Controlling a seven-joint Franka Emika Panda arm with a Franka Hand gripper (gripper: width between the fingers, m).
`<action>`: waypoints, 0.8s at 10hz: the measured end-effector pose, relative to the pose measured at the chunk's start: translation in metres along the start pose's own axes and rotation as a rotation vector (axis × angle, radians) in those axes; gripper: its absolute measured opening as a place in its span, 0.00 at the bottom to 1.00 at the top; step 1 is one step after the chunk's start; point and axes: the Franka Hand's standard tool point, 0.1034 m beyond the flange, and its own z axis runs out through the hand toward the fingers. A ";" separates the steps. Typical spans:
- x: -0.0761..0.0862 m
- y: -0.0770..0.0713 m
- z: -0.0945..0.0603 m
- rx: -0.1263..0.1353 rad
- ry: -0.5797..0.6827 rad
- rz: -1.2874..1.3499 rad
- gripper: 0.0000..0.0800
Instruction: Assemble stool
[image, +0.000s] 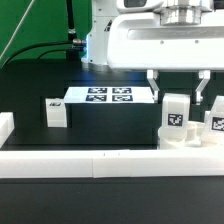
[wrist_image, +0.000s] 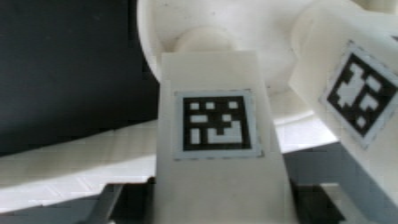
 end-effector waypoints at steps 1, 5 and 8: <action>0.000 0.000 0.000 0.000 0.000 -0.001 0.49; 0.000 0.000 0.000 0.000 0.000 -0.001 0.80; 0.000 0.000 0.000 0.000 0.000 -0.001 0.81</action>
Offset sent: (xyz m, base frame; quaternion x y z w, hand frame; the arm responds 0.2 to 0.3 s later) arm 0.0000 0.0000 0.0000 0.0000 0.0000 0.0000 1.0000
